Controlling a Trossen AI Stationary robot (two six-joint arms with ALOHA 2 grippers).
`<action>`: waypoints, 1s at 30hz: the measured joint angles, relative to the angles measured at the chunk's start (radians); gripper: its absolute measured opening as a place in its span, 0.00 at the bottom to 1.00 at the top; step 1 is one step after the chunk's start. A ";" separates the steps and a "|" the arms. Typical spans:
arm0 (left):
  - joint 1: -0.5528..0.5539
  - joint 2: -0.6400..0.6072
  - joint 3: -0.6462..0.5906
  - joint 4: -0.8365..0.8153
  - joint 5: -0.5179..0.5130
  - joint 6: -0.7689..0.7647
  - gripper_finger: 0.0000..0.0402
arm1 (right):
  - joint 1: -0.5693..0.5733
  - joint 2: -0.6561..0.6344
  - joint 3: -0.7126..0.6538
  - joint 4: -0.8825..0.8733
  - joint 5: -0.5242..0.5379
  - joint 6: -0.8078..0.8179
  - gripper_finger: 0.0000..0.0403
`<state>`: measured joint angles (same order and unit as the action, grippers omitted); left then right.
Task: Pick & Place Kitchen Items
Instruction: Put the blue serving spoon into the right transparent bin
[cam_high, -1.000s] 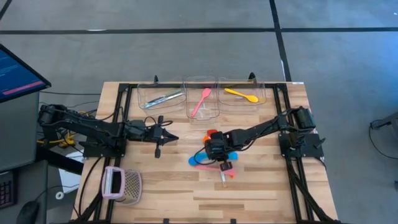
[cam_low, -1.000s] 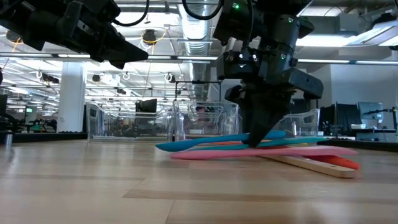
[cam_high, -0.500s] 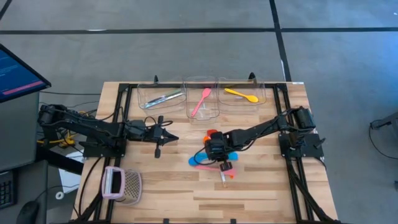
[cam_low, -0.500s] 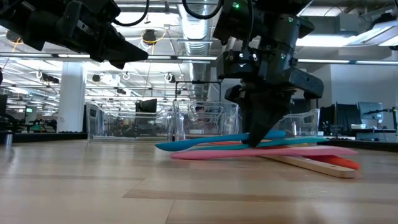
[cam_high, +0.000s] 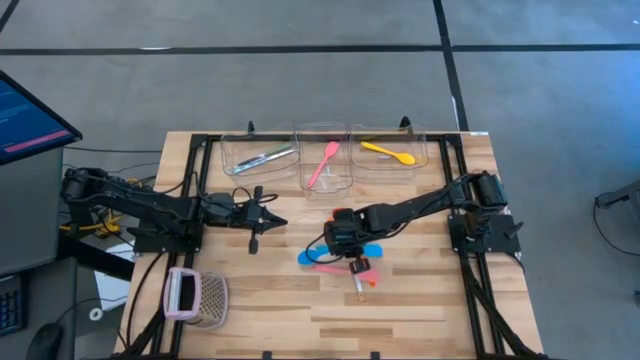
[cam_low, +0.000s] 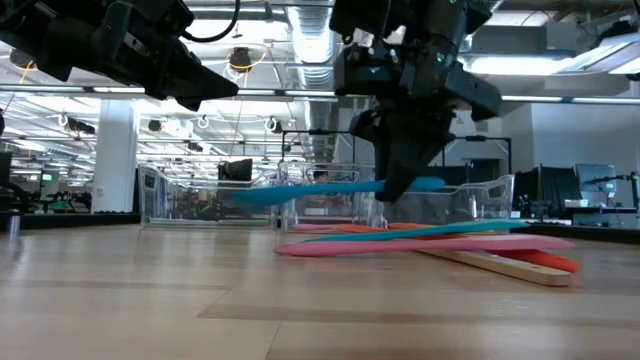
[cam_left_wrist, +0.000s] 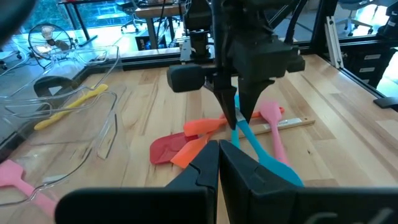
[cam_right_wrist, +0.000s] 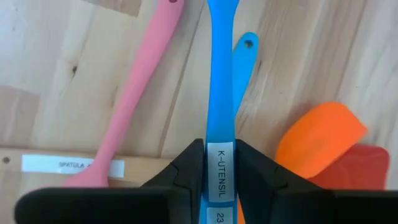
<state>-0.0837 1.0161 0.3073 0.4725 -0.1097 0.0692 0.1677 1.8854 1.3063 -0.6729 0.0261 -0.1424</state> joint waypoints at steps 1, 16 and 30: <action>0.000 0.000 0.000 0.000 0.000 0.000 0.01 | 0.000 0.000 0.013 -0.019 0.000 -0.007 0.17; 0.000 0.000 0.000 0.000 -0.004 0.000 0.01 | -0.065 -0.079 0.132 -0.209 0.100 -0.003 0.14; 0.000 0.000 0.000 0.000 0.002 0.000 0.01 | -0.130 -0.410 0.131 -0.271 0.262 0.012 0.14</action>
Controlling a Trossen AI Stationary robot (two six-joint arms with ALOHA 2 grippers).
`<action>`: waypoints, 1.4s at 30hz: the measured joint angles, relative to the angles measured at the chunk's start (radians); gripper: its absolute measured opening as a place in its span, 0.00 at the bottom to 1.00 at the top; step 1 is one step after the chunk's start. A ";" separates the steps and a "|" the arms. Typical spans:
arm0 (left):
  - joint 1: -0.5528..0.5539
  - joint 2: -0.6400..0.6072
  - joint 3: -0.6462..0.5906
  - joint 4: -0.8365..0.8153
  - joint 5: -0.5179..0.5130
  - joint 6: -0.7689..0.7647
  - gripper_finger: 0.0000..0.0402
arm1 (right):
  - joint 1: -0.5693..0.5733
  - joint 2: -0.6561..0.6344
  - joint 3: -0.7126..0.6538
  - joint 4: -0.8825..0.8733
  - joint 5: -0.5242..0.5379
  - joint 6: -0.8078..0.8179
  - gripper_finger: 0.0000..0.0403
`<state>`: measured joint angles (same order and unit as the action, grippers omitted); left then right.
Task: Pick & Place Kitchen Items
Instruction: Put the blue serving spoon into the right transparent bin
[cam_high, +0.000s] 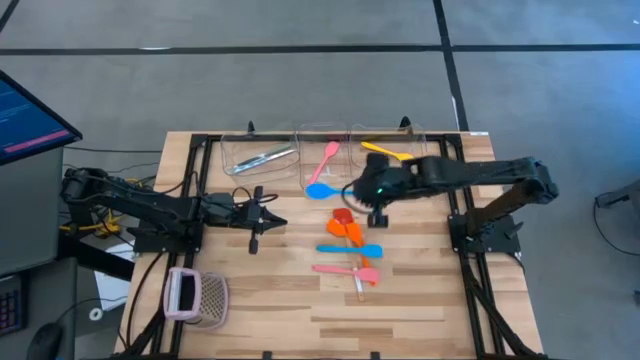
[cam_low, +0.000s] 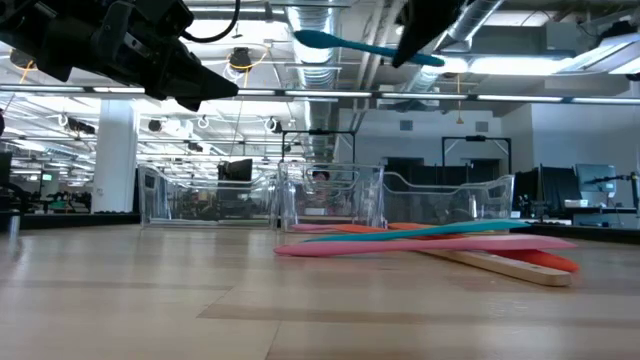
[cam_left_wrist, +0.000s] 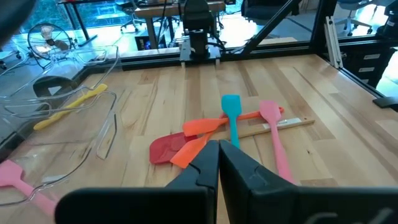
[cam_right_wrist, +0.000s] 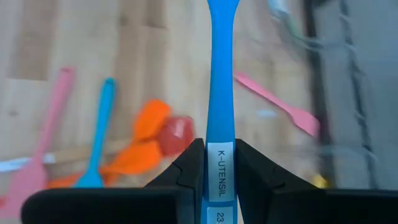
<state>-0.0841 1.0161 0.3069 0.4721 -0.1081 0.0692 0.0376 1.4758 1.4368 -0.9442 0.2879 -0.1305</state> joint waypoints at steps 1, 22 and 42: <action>0.000 0.000 0.000 0.000 0.000 0.000 0.01 | -0.015 -0.019 0.000 -0.020 0.012 0.001 0.14; 0.000 0.000 0.000 0.000 -0.002 0.000 0.01 | -0.574 -0.110 -0.012 -0.182 0.023 -0.012 0.14; 0.000 0.000 0.000 0.000 -0.004 0.000 0.01 | -0.818 -0.101 -0.464 0.266 -0.133 -0.160 0.14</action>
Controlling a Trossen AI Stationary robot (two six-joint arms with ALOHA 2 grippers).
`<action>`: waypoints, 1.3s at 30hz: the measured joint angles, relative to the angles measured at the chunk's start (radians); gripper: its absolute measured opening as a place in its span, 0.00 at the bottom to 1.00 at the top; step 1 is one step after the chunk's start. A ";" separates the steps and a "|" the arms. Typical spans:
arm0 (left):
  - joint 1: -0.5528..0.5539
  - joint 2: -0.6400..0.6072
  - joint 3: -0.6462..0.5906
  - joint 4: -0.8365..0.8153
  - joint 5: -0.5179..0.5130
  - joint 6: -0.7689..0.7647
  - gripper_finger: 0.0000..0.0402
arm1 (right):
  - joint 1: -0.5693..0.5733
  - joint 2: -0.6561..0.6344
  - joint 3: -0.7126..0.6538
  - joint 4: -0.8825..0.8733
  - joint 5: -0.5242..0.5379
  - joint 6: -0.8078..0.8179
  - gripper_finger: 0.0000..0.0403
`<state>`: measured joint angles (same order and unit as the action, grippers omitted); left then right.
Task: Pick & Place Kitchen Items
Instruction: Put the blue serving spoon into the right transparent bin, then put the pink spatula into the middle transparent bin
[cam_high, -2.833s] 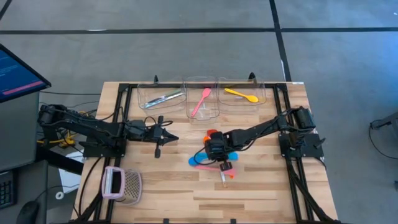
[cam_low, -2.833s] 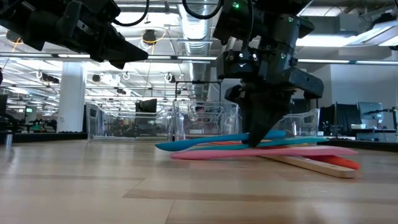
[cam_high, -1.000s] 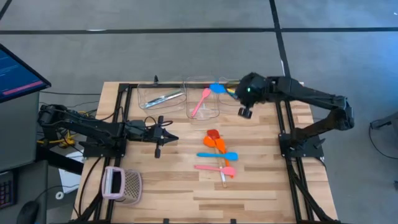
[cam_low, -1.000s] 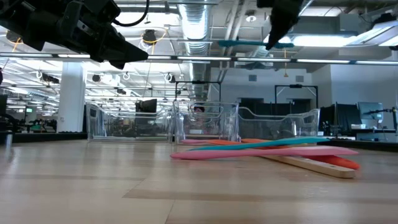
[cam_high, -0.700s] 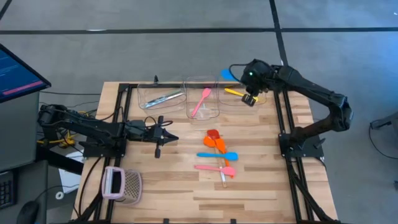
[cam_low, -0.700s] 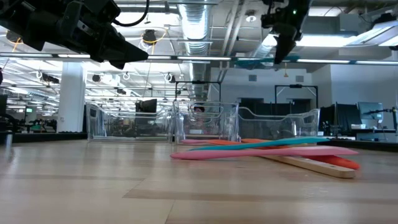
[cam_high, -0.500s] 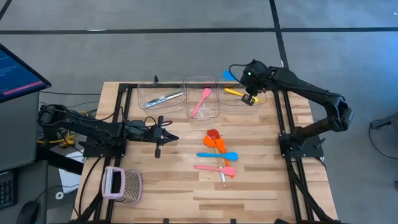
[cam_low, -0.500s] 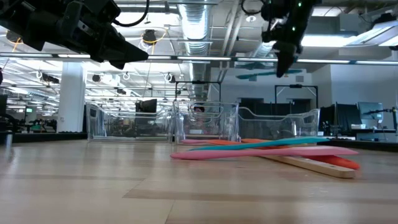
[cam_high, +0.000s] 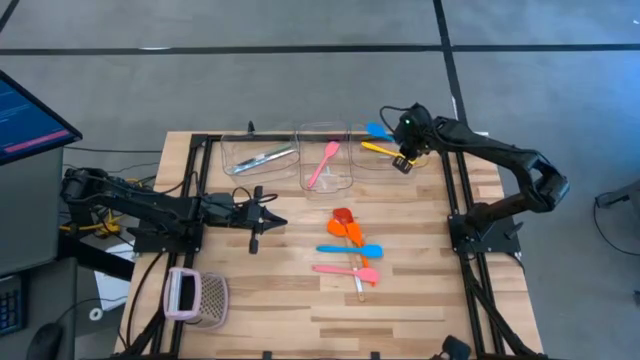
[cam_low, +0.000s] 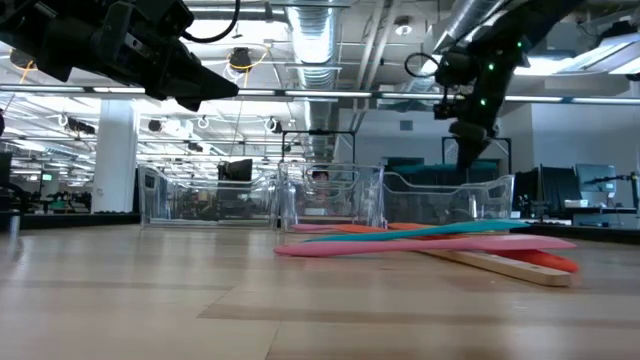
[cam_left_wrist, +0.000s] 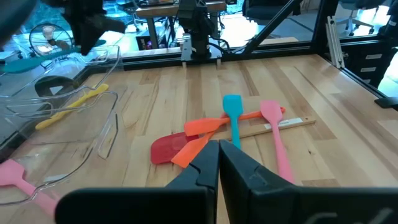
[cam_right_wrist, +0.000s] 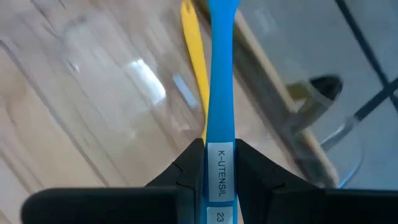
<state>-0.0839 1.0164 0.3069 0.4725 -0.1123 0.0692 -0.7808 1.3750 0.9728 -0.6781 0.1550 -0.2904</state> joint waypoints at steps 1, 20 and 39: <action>0.000 0.000 0.000 0.000 0.000 0.000 0.01 | -0.011 0.000 -0.012 0.009 -0.005 0.000 0.14; 0.000 0.000 0.000 0.000 0.003 0.001 0.01 | -0.032 0.257 -0.050 0.159 -0.076 -0.049 0.14; 0.000 0.000 0.000 0.000 -0.001 0.001 0.01 | 0.012 0.206 0.083 0.055 0.011 -0.050 0.50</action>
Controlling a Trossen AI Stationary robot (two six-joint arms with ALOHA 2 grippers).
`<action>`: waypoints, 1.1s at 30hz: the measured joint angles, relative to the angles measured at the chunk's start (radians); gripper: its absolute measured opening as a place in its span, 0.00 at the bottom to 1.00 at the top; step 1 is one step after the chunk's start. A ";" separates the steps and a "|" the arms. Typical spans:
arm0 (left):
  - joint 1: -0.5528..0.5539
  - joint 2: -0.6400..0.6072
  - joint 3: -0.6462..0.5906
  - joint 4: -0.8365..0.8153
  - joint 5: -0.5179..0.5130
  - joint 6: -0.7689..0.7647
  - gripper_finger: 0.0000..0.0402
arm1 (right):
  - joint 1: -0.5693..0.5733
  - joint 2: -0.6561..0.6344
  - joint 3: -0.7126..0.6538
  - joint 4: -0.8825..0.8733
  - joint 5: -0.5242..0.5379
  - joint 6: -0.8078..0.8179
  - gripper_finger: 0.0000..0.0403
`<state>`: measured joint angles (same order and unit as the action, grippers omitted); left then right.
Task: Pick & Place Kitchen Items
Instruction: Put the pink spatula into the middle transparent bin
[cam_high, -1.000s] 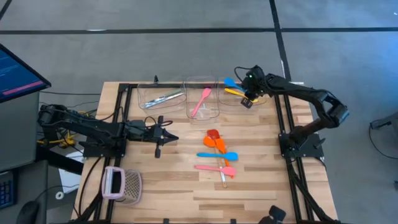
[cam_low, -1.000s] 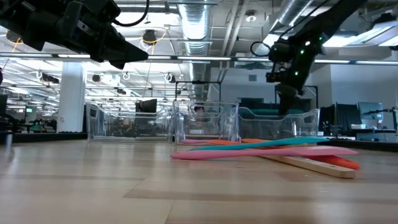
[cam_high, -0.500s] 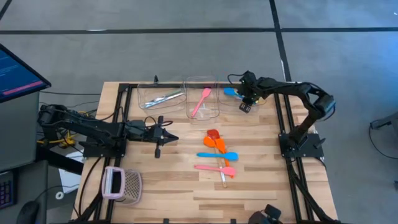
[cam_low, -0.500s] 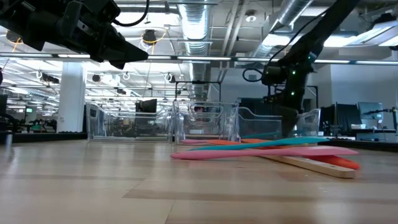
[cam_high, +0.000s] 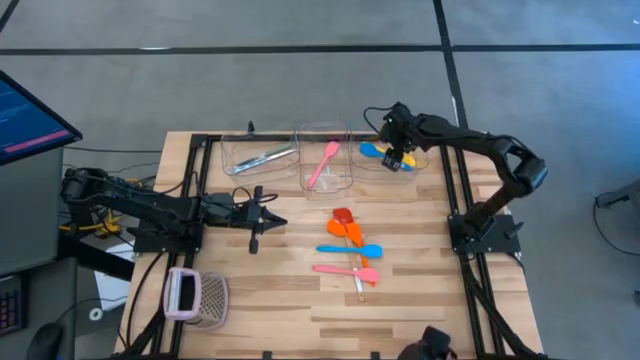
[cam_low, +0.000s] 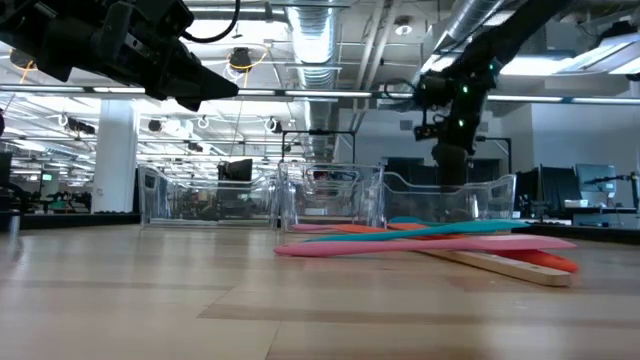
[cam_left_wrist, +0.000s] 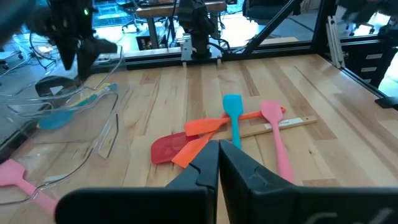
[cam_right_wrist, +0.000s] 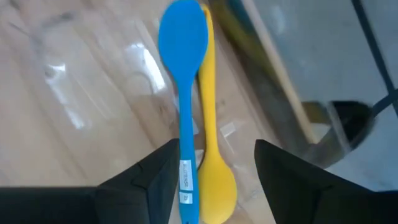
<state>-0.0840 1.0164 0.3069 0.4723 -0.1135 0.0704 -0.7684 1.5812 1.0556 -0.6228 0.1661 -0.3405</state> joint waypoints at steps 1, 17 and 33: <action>0.000 0.000 0.000 0.000 0.000 0.000 0.01 | 0.008 -0.009 0.020 -0.027 0.000 0.000 0.50; 0.000 0.000 0.000 0.000 0.001 0.000 0.01 | 0.290 -0.162 0.184 -0.363 -0.008 0.225 0.36; 0.000 0.000 0.000 0.000 0.005 0.000 0.01 | 0.729 -0.187 0.183 -0.344 -0.008 0.449 0.27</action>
<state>-0.0838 1.0162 0.3069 0.4725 -0.1089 0.0700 -0.0391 1.3941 1.2388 -0.9670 0.1577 0.1081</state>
